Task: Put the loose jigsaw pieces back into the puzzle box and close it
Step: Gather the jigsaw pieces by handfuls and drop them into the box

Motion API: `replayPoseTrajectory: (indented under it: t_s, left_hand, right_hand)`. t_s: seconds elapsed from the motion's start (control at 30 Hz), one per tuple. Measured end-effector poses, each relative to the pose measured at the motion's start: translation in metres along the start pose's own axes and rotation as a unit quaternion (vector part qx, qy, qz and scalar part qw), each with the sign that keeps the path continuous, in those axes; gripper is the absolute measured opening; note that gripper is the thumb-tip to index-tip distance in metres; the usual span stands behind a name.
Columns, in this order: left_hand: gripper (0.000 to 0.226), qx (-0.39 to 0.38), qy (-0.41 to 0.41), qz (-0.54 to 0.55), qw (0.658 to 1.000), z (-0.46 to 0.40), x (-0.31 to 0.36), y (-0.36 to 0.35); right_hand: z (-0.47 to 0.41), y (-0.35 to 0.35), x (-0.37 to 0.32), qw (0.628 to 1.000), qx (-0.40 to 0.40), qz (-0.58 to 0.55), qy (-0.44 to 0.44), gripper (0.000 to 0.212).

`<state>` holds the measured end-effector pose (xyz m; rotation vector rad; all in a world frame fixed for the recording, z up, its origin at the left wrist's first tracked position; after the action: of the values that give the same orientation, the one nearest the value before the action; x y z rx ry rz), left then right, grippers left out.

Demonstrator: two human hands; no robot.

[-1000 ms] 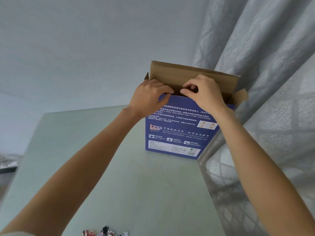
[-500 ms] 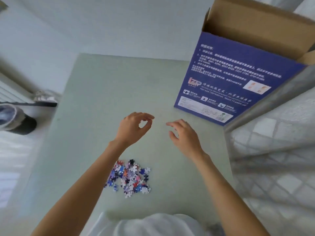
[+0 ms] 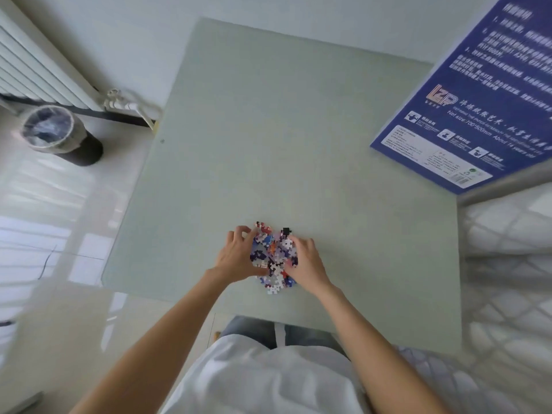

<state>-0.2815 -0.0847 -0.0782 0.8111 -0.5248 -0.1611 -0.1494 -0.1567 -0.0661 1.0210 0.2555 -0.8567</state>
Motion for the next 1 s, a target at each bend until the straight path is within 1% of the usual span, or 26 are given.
replayPoseTrajectory:
  t_s: [0.03, 0.1, 0.13, 0.2, 0.27, 0.37, 0.43, 0.5, 0.57, 0.6, 0.63, 0.7, 0.73, 0.77, 0.8, 0.87, 1.0]
  left_hand:
    - [0.107, 0.004, -0.010, -0.005, 1.000, 0.000, 0.004, -0.001]
    - [0.110, 0.014, -0.022, -0.003, 1.000, 0.001, 0.005, -0.003]
    - [0.112, 0.019, -0.023, -0.002, 1.000, 0.002, 0.005, -0.003]
    - [0.113, 0.038, -0.012, -0.005, 0.999, 0.007, 0.000, -0.004]
    - [0.112, 0.055, 0.015, -0.002, 0.998, 0.018, -0.012, -0.005]
    - [0.110, 0.069, 0.049, 0.032, 0.996, 0.034, -0.026, -0.013]
    - [0.111, 0.074, 0.066, 0.054, 0.994, 0.044, -0.027, -0.023]
    - [0.114, 0.084, 0.078, 0.066, 0.991, 0.050, -0.022, -0.031]
    - [0.120, 0.102, 0.088, 0.064, 0.989, 0.051, -0.015, -0.037]
    - [0.122, 0.115, 0.095, 0.059, 0.987, 0.051, -0.012, -0.039]
    - [0.125, 0.125, 0.101, 0.052, 0.986, 0.051, -0.009, -0.040]
    - [0.127, 0.142, 0.111, 0.050, 0.982, 0.051, -0.004, -0.044]
    - [0.126, 0.151, 0.110, 0.054, 0.981, 0.051, 0.000, -0.045]
    - [0.124, 0.158, 0.108, 0.064, 0.979, 0.050, 0.004, -0.045]
    - [0.121, 0.165, 0.104, 0.078, 0.978, 0.050, 0.007, -0.046]
    - [0.113, 0.173, 0.093, 0.107, 0.975, 0.047, 0.012, -0.045]
    - [0.093, 0.196, 0.092, 0.169, 0.961, 0.045, 0.006, -0.042]
  right_hand:
    - [0.001, 0.000, -0.002, 1.000, -0.005, 0.007, 0.013, 0.066]
    - [0.006, 0.003, 0.004, 0.997, -0.005, 0.072, 0.018, 0.074]
    - [0.011, 0.006, 0.012, 0.994, -0.004, 0.113, 0.007, 0.075]
    - [0.023, 0.011, 0.026, 0.987, -0.006, 0.155, -0.032, 0.070]
    - [0.032, 0.002, 0.026, 0.988, -0.010, 0.151, -0.043, 0.060]
    - [0.030, -0.013, 0.002, 0.992, 0.017, 0.129, 0.001, 0.046]
    - [0.024, -0.018, -0.014, 0.994, 0.032, 0.101, 0.033, 0.040]
    - [0.015, -0.018, -0.021, 0.995, 0.031, 0.082, 0.050, 0.040]
    - [0.008, -0.010, -0.025, 0.990, 0.029, 0.104, 0.088, 0.047]
    - [0.003, -0.006, -0.025, 0.983, 0.026, 0.144, 0.111, 0.057]
    - [-0.004, -0.002, -0.023, 0.973, 0.014, 0.192, 0.128, 0.074]
    - [-0.018, 0.000, -0.018, 0.952, -0.039, 0.270, 0.135, 0.108]
    - [-0.026, 0.000, -0.019, 0.942, -0.061, 0.300, 0.137, 0.118]
    - [-0.031, -0.002, -0.023, 0.930, -0.075, 0.329, 0.148, 0.123]
    - [-0.033, -0.007, -0.027, 0.919, -0.082, 0.349, 0.167, 0.124]
    - [-0.035, -0.016, -0.038, 0.911, -0.086, 0.347, 0.205, 0.120]
    - [-0.035, -0.026, -0.036, 0.923, -0.108, 0.297, 0.218, 0.103]
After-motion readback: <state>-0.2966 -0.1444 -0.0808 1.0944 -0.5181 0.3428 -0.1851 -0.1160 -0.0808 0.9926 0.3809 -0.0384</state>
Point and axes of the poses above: each hand's wrist, its own z-axis away from the middle knuckle, its own y-axis out of the back of the hand, x = y × z, the point moved 9 cm from there along -z, towards the middle knuckle, and after that the axes turned 1 degree about -x, right-handed, at the moved point
